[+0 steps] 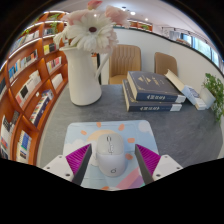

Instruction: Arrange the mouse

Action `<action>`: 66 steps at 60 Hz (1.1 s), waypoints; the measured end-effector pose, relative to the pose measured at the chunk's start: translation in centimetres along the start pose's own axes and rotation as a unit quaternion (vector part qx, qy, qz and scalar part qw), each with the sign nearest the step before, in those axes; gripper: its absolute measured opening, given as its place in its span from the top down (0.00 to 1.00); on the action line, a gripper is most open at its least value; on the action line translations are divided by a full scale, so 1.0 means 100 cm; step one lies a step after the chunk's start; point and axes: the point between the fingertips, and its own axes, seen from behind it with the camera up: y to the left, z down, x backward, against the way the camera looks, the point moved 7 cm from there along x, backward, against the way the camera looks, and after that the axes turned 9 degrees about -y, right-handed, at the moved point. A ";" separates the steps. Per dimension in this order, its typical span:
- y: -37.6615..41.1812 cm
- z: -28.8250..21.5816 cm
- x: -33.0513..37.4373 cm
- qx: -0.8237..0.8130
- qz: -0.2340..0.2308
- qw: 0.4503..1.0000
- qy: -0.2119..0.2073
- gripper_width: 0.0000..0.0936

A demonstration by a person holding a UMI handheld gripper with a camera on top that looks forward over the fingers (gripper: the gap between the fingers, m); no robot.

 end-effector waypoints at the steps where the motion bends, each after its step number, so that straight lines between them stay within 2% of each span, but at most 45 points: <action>1: -0.001 -0.002 0.004 -0.003 -0.003 1.000 -0.001 0.07; 5: -0.009 -0.020 0.023 -0.004 -0.001 1.000 -0.007 0.07; 14: -0.041 -0.072 0.084 0.006 0.000 0.998 -0.057 0.08; 25: -0.097 -0.093 0.164 -0.001 -0.008 0.996 -0.089 0.08; 35: -0.158 -0.082 0.219 0.000 -0.006 0.994 -0.109 0.08; 51: -0.237 -0.030 0.268 -0.007 0.001 0.995 -0.096 0.09; 66: -0.261 0.000 0.287 -0.016 0.001 0.996 -0.084 0.08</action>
